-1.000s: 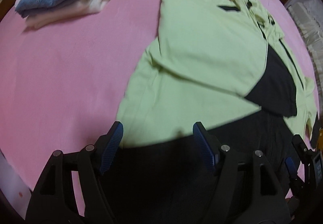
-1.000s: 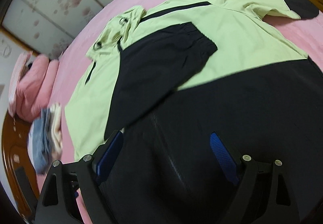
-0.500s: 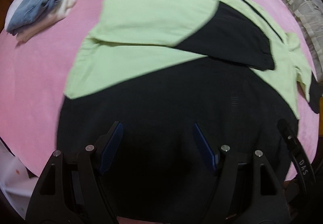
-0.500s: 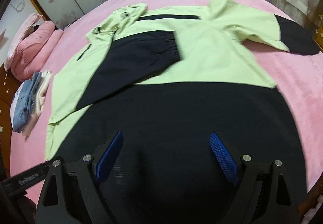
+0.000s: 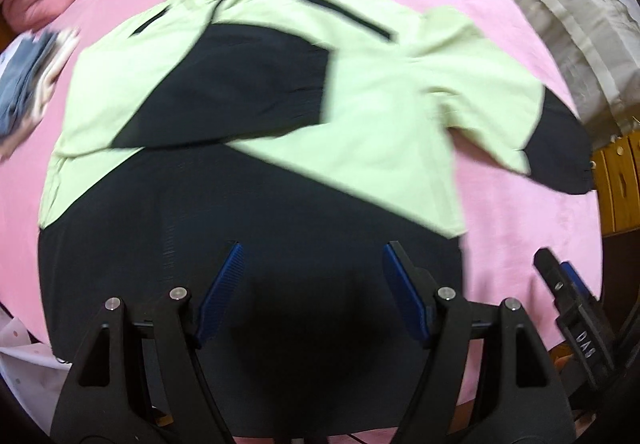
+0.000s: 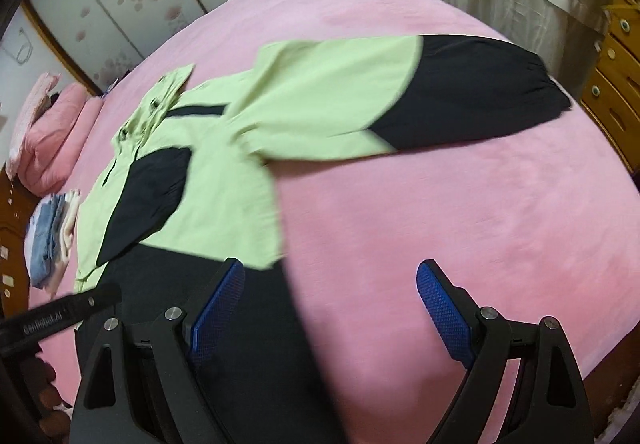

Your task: Fold large clothes

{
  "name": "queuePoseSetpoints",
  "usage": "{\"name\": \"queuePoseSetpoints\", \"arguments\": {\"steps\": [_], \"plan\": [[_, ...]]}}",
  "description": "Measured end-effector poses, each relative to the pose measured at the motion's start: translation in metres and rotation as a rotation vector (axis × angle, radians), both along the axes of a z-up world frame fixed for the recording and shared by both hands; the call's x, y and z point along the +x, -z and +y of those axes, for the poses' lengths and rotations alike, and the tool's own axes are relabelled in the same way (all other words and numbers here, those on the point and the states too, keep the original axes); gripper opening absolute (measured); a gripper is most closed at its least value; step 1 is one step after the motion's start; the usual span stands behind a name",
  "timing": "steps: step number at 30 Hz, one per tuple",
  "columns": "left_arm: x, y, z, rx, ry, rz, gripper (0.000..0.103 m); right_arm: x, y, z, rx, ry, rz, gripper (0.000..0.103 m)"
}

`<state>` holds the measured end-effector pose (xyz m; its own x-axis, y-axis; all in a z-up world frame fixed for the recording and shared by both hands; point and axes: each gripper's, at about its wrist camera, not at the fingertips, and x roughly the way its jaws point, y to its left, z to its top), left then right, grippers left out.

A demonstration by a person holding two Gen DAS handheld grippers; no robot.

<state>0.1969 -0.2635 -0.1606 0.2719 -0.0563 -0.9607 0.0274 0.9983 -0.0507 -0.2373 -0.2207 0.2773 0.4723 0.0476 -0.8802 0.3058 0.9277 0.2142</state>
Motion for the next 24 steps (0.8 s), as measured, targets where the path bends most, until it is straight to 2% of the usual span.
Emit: {"name": "queuePoseSetpoints", "arguments": {"steps": [5,10,18,24], "plan": [[0.017,-0.005,-0.075,0.001,0.073,0.0,0.069,0.014,0.016,-0.072,-0.012,0.091,0.012,0.089],[0.033,-0.004,-0.129,0.014,0.135,-0.017,0.069,0.02,0.029,-0.15,0.029,0.191,0.032,0.089],[0.055,0.014,-0.167,0.037,0.121,0.018,0.069,0.041,0.056,-0.268,0.182,0.381,0.026,0.089],[0.063,0.023,-0.174,0.079,0.09,0.032,0.069,0.068,0.071,-0.325,0.256,0.45,-0.067,0.089]]}}
